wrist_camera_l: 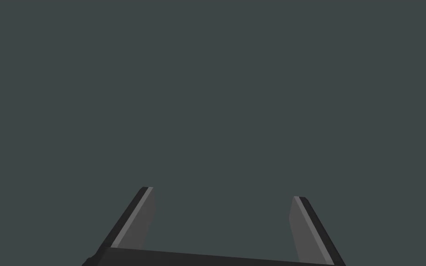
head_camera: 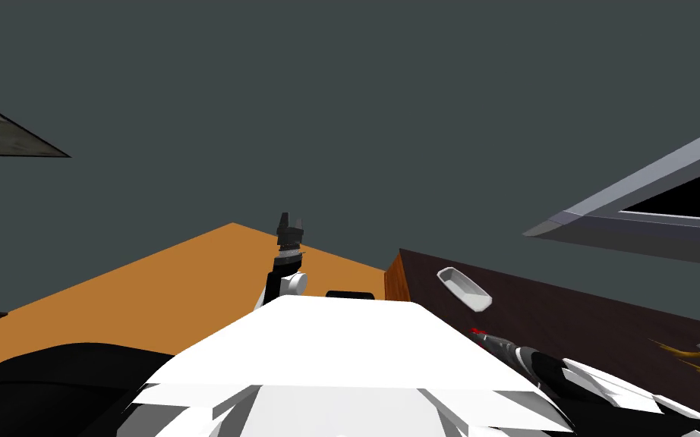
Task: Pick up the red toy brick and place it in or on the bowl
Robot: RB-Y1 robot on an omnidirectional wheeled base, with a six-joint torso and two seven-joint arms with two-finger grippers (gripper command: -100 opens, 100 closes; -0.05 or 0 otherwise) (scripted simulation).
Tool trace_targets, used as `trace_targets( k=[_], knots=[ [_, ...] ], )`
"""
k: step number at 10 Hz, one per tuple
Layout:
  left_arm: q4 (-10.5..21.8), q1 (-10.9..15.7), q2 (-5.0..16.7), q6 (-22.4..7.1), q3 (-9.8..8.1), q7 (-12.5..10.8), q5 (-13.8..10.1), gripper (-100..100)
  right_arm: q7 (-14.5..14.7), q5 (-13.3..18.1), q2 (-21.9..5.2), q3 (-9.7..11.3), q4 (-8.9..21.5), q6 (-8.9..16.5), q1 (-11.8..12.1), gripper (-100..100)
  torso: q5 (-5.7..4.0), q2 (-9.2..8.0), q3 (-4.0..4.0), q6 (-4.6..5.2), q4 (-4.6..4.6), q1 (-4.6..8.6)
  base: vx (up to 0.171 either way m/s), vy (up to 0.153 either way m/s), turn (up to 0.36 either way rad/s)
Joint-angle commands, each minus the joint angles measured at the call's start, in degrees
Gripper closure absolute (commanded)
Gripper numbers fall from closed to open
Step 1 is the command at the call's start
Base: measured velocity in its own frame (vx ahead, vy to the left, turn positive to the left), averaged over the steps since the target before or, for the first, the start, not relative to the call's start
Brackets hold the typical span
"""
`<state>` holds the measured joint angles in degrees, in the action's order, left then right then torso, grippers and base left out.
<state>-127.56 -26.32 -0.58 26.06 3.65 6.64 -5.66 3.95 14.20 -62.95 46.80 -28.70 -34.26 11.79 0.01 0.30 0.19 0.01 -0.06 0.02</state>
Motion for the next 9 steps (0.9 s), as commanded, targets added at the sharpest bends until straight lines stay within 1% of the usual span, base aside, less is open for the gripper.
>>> trace_targets(
  k=[1,3,4,5,6,7,8,9],
  knots=[
    [0.0,0.0,0.0,0.0,0.0,0.0,0.0,0,-0.27,0.02,-1.66,0.55,0.56,-1.77,-0.29,100,0.0,0.0,0.0,0.0,0.0,0.0,0.103,-0.027,-0.092],
    [0.0,-0.01,0.01,0.0,-0.01,0.0,0.0,0,-0.53,-0.06,-3.03,0.97,0.29,-2.6,-0.3,100,0.04,0.21,0.1,0.03,-0.03,0.13,0.16,-0.074,-0.071],
    [0.0,-0.01,0.01,0.0,-0.01,0.0,0.0,0,-0.76,-0.18,-4.41,1.49,-0.03,-3.49,-0.32,100,0.02,0.31,0.16,-0.01,-0.04,0.21,0.211,-0.083,-0.092],
    [0.0,-0.02,0.01,0.0,-0.01,0.0,0.0,0,-0.87,-0.26,-5.1,1.78,-0.21,-3.95,-0.34,100,0.02,0.47,0.24,-0.02,-0.06,0.23,0.238,-0.071,-0.071],
    [0.0,-0.02,0.01,0.0,-0.01,0.0,0.0,0,-0.87,-0.26,-5.1,1.78,-0.21,-3.95,-0.34,100,0.02,0.59,0.31,-0.06,-0.08,0.18,0.137,-0.04,-0.004],
    [0.0,-0.01,0.0,0.0,0.0,0.0,0.0,0,-0.87,-0.26,-5.1,1.78,-0.21,-3.95,-0.34,100,-0.02,0.35,0.2,-0.07,-0.06,0.1,0.019,-0.009,0.021],
    [0.0,0.0,0.0,0.0,0.0,0.0,0.0,0,-1.13,-0.56,-7.16,2.74,-0.78,-5.36,-0.41,100,-0.04,-0.05,-0.01,0.0,-0.01,0.0,0.149,-0.039,-0.145],
    [0.0,-0.02,0.0,0.0,-0.01,0.0,0.0,0,-1.2,-0.68,-7.81,3.07,-0.97,-5.82,-0.45,100,0.05,0.17,0.08,0.07,-0.03,0.07,0.272,-0.058,-0.133]
  ],
)
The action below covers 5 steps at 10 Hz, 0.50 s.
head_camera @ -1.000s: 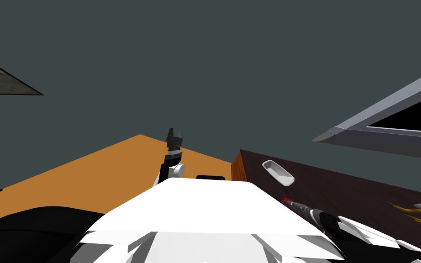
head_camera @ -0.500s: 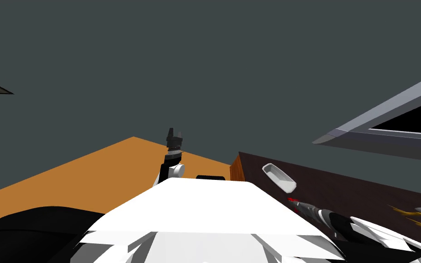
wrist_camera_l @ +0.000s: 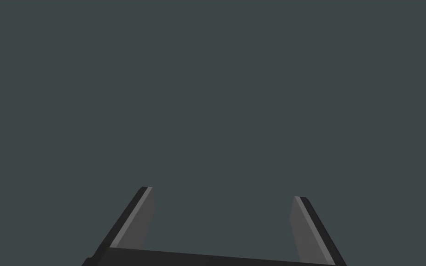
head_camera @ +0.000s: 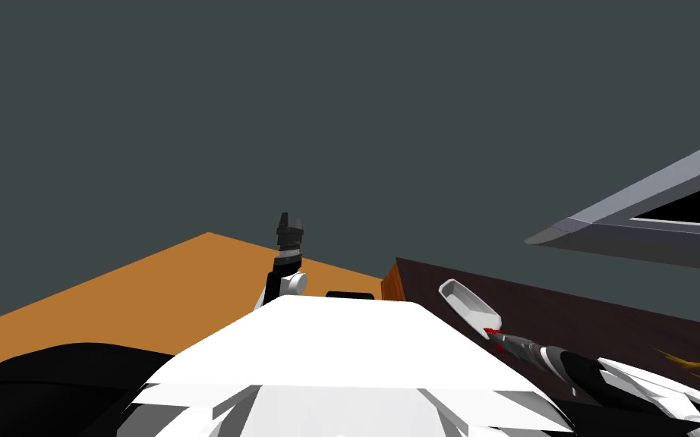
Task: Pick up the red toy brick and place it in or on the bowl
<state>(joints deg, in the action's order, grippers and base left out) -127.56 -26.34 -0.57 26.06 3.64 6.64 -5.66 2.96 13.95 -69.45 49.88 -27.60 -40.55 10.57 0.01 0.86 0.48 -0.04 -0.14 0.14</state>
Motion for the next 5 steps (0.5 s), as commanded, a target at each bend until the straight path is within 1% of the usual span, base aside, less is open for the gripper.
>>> trace_targets(
  k=[1,2,3,5],
  knots=[
    [0.0,0.0,0.0,0.0,0.0,0.0,0.0,0,-0.2,-0.43,-1.32,0.0,-2.07,0.47,0.77,100,0.0,0.0,0.0,0.0,0.0,0.0,0.17,-0.046,0.0],
    [0.0,0.01,0.0,0.0,0.0,0.0,0.0,0,-0.32,-0.71,-2.52,0.64,-2.44,-0.42,0.67,100,-0.03,-0.14,-0.05,-0.06,0.01,-0.01,0.148,-0.062,-0.052],
    [0.0,0.01,0.0,0.0,0.0,0.0,0.0,0,-0.32,-0.71,-2.52,0.64,-2.44,-0.42,0.67,100,-0.02,-0.21,-0.1,0.01,0.02,0.06,0.134,-0.055,-0.045],
    [0.0,0.01,0.0,0.0,0.0,0.0,0.0,0,-0.46,-1.37,-4.25,1.75,-3.12,-1.97,0.36,100,-0.04,-0.23,-0.11,0.04,0.02,0.01,0.189,-0.055,-0.108]
  ],
)
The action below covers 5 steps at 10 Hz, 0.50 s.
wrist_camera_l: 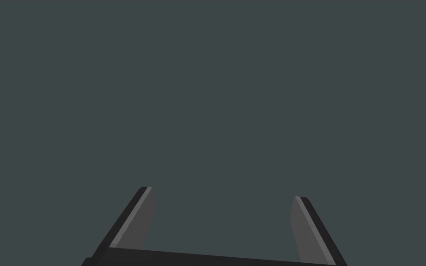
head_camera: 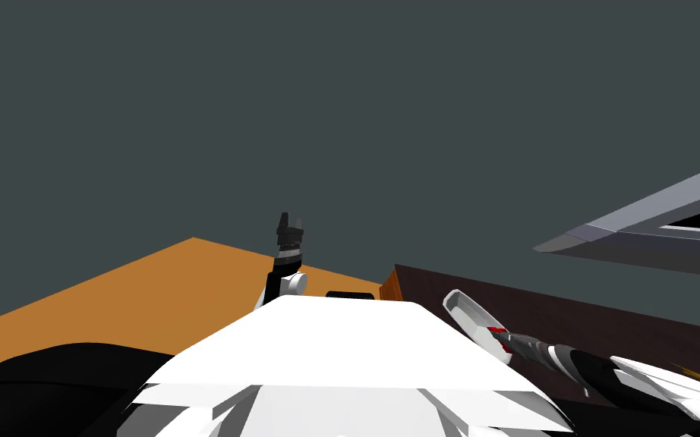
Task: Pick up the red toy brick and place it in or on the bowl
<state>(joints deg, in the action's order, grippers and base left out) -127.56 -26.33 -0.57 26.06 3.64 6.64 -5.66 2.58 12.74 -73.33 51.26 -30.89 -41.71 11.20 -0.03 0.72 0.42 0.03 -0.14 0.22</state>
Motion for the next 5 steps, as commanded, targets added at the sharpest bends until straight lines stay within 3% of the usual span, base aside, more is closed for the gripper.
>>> trace_targets(
  k=[1,3,4,5],
  knots=[
    [0.0,0.0,0.0,0.0,0.0,0.0,0.0,0,-0.12,-0.47,-0.79,0.74,-0.11,-1.36,-0.43,100,0.0,0.0,0.0,0.0,0.0,0.0,0.172,-0.057,-0.091],
    [0.0,0.0,0.0,0.0,0.0,0.0,0.0,0,0.06,-0.52,-0.51,0.9,0.42,-1.62,-0.71,100,-0.07,-0.06,-0.04,-0.02,0.03,-0.06,0.125,-0.021,-0.031],
    [0.0,0.02,-0.01,0.0,0.01,0.0,0.0,0,0.05,-0.58,-0.54,0.91,0.33,-1.71,-0.76,-100,-0.06,-0.34,-0.18,0.0,0.06,-0.12,0.016,-0.002,0.008],
    [0.0,0.02,-0.01,0.0,0.01,0.0,0.0,0,0.05,-0.58,-0.54,0.9,0.33,-1.71,-0.78,-100,-0.05,-0.59,-0.33,0.03,0.12,-0.16,0.008,-0.001,0.001]
  ],
)
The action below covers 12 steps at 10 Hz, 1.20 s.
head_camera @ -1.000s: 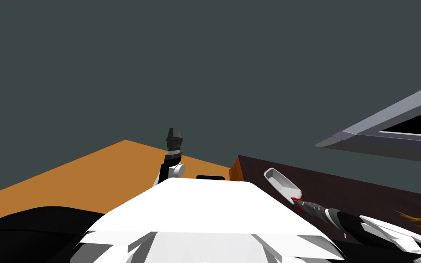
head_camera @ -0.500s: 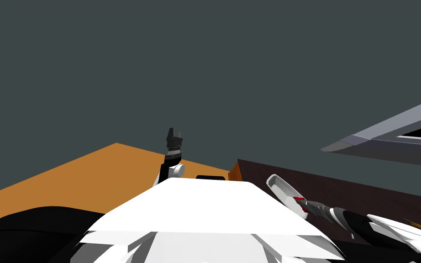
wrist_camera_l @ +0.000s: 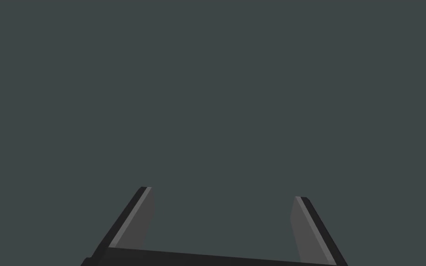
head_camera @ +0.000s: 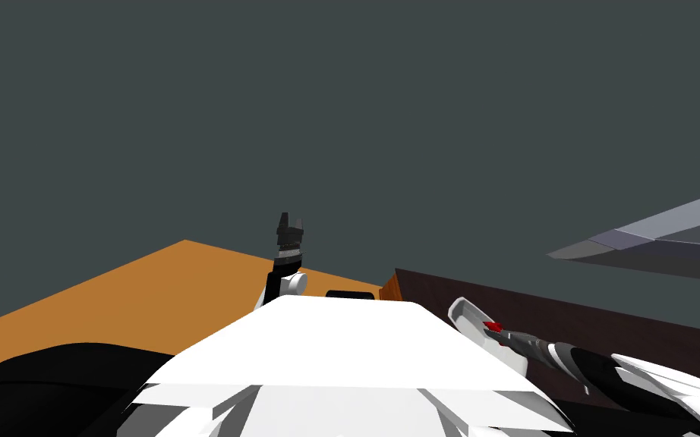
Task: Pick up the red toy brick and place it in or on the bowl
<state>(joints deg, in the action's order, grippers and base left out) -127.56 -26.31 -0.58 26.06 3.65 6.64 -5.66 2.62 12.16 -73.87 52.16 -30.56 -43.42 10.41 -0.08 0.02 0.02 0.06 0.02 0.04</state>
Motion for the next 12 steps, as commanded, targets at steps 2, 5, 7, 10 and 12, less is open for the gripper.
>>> trace_targets(
  k=[2,5,7,10,12],
  knots=[
    [0.0,0.0,0.0,0.0,0.0,0.0,0.0,0,0.0,0.0,0.0,0.0,0.0,0.0,0.0,-100,0.0,-0.05,-0.03,0.0,0.01,-0.01,0.0,0.0,0.0],
    [0.0,0.0,0.0,0.0,0.0,0.0,0.0,0,-2.86,2.33,-0.79,0.49,-0.6,0.5,-1.52,-100,0.0,-0.09,-0.05,0.01,0.02,-0.01,-0.046,-0.007,0.083],
    [0.01,0.02,0.0,-0.01,0.0,0.0,0.0,0,-4.95,2.33,-0.79,0.49,-0.6,0.5,-1.52,-100,-0.02,-0.55,-0.33,0.0,0.14,0.05,-0.096,-0.005,0.105],
    [0.0,0.02,-0.01,-0.01,0.01,0.0,0.0,0,-9.9,4.66,-1.57,0.99,-1.2,1.0,-3.03,-100,0.05,-0.68,-0.4,0.01,0.16,-0.24,-0.139,0.045,0.065],
    [0.0,0.02,-0.01,0.0,0.01,0.0,0.0,0,-13.21,6.99,-2.35,1.49,-1.8,1.51,-4.55,-100,0.03,-0.49,-0.29,-0.01,0.12,-0.15,-0.124,0.06,0.134]
  ],
)
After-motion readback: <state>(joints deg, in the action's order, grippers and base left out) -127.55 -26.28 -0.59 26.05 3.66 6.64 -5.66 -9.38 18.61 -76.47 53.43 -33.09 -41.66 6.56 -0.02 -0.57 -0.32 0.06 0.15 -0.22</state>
